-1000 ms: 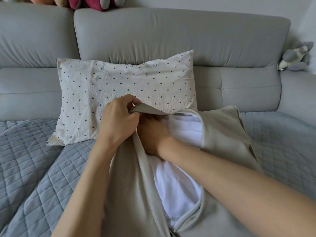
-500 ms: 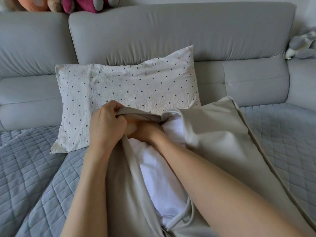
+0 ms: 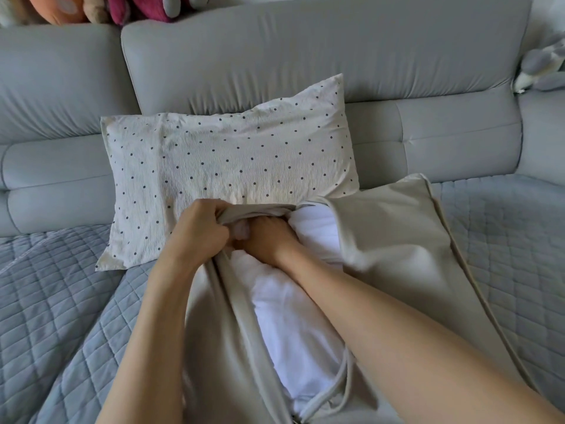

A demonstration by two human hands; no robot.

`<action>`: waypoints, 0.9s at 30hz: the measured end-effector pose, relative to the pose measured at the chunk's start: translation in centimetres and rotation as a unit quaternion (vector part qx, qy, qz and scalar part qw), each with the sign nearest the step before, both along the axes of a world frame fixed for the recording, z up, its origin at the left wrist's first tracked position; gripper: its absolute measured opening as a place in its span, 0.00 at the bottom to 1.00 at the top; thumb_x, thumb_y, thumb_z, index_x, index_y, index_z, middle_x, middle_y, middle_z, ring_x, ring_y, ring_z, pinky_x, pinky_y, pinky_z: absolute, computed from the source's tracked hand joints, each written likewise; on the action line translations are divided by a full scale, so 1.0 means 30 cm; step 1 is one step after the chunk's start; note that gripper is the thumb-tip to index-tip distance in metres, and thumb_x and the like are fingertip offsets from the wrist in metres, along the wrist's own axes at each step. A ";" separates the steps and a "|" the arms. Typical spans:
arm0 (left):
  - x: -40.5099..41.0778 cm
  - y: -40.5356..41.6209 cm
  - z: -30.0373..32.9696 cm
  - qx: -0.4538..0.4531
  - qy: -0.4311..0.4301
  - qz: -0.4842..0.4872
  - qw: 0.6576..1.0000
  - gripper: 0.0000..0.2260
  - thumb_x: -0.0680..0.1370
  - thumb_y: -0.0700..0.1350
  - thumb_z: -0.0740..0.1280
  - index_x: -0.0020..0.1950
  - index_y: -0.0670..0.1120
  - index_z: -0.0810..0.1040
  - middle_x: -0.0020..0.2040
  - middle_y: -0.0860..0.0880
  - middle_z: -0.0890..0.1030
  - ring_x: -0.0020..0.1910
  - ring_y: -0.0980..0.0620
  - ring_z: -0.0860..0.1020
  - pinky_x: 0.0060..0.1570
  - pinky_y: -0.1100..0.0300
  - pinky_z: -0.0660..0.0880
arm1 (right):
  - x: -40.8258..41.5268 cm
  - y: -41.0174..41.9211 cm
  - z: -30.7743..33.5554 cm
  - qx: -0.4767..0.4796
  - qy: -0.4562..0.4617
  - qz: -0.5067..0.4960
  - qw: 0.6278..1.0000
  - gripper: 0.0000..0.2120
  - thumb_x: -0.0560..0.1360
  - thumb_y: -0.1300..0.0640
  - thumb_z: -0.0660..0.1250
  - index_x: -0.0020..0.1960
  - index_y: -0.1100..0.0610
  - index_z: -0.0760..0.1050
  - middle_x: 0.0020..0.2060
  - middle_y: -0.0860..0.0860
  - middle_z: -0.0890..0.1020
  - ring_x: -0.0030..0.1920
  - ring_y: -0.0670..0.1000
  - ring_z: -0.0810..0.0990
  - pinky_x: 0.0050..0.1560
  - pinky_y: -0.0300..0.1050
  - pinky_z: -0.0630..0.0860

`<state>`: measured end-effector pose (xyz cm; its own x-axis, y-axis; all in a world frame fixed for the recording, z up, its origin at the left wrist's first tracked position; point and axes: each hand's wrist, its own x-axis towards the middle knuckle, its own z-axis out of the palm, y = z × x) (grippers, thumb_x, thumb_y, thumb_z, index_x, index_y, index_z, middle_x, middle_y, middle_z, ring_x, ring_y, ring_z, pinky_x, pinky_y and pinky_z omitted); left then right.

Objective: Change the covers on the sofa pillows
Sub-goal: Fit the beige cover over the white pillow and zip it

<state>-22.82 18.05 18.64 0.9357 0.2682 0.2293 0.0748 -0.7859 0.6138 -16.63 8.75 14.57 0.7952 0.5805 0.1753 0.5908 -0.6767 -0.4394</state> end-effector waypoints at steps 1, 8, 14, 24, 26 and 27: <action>-0.003 -0.005 -0.003 0.022 -0.020 0.025 0.999 0.08 0.69 0.35 0.69 0.42 0.48 0.81 0.33 0.52 0.78 0.41 0.47 0.75 0.35 0.59 0.69 | 0.007 -0.003 0.000 0.001 0.029 -0.005 1.000 0.18 0.77 0.50 0.61 0.63 0.57 0.73 0.62 0.56 0.76 0.62 0.55 0.74 0.57 0.44 0.67; 0.007 -0.019 -0.003 0.006 -0.185 0.183 0.966 0.13 0.67 0.36 0.67 0.45 0.52 0.83 0.42 0.46 0.82 0.45 0.42 0.77 0.44 0.53 0.75 | -0.002 0.006 0.008 0.012 0.075 0.001 0.997 0.20 0.80 0.50 0.55 0.68 0.58 0.67 0.67 0.57 0.70 0.68 0.55 0.68 0.67 0.45 0.61; 0.010 -0.031 0.005 -0.011 -0.209 0.182 0.961 0.18 0.66 0.34 0.62 0.46 0.53 0.83 0.46 0.48 0.82 0.49 0.44 0.77 0.47 0.55 0.74 | -0.018 -0.004 -0.009 -0.011 0.051 0.026 0.998 0.27 0.76 0.40 0.53 0.69 0.53 0.66 0.68 0.56 0.70 0.69 0.56 0.66 0.68 0.50 0.60; 0.006 -0.050 0.020 -0.022 -0.212 0.132 0.968 0.16 0.67 0.37 0.69 0.39 0.60 0.78 0.42 0.51 0.82 0.46 0.46 0.78 0.47 0.54 0.75 | -0.066 -0.103 -0.001 0.356 0.054 -0.037 0.932 0.09 0.77 0.60 0.63 0.50 0.64 0.79 0.49 0.59 0.82 0.53 0.54 0.78 0.45 0.34 0.67; 0.002 -0.055 0.023 -0.022 -0.215 0.125 0.968 0.15 0.68 0.37 0.69 0.38 0.60 0.78 0.41 0.52 0.81 0.45 0.46 0.78 0.48 0.54 0.75 | -0.070 -0.102 -0.006 0.416 0.034 -0.071 0.906 0.10 0.79 0.61 0.60 0.49 0.65 0.79 0.47 0.58 0.82 0.50 0.48 0.76 0.40 0.23 0.64; 0.001 -0.055 0.025 -0.025 -0.214 0.122 0.969 0.15 0.68 0.37 0.69 0.38 0.60 0.78 0.41 0.52 0.81 0.45 0.46 0.78 0.48 0.53 0.75 | -0.077 -0.103 -0.002 0.434 0.030 -0.070 0.898 0.10 0.79 0.61 0.60 0.47 0.63 0.79 0.45 0.56 0.82 0.47 0.46 0.75 0.40 0.21 0.62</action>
<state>-22.78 16.40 19.40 0.6651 0.4907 0.5629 -0.0140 -0.7454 0.6664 -18.94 5.66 14.49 0.8732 0.1395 0.4669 0.4836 -0.1300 -0.8656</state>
